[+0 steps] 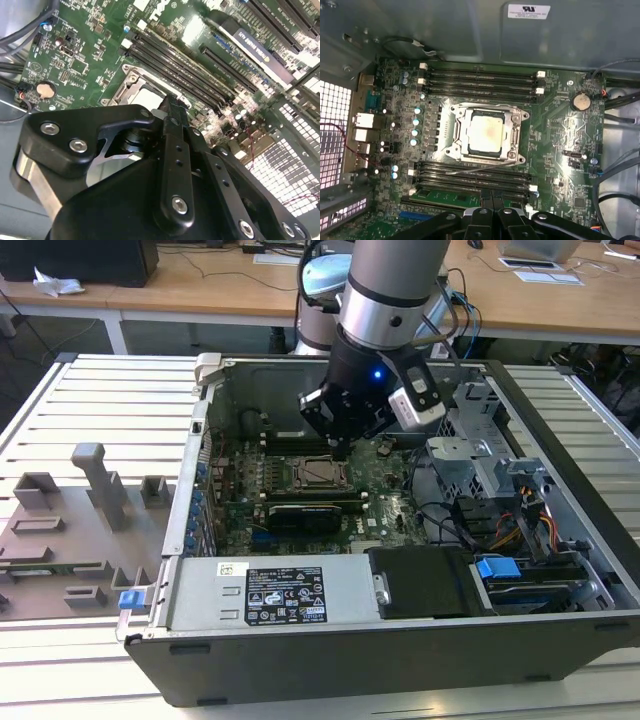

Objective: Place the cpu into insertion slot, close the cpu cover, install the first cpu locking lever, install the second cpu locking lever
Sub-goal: 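Install the second cpu locking lever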

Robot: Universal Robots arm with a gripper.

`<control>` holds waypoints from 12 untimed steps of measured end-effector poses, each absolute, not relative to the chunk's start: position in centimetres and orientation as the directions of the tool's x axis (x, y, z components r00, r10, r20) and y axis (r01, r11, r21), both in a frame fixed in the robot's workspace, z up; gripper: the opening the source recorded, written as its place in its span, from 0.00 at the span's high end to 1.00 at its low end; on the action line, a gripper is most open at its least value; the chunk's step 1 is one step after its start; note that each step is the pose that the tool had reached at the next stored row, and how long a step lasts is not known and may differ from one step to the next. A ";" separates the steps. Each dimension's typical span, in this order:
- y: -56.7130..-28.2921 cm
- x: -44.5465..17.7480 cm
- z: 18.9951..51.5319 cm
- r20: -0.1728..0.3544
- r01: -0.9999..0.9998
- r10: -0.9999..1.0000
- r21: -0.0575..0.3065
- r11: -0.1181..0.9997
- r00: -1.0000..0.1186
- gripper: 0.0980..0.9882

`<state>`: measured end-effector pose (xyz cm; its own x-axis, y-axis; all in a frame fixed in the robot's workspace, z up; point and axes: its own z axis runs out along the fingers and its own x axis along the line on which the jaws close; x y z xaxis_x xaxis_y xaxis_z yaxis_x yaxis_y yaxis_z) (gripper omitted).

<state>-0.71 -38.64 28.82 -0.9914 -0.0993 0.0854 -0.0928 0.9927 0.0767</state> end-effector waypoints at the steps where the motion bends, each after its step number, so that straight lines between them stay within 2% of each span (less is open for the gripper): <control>1: -38.7 -0.7 28.8 0.085 -0.093 -0.099 0.077 0.993 -0.991 0.99; 12: -38.7 -1.9 28.4 0.085 -0.093 -0.099 0.078 0.993 -0.991 0.99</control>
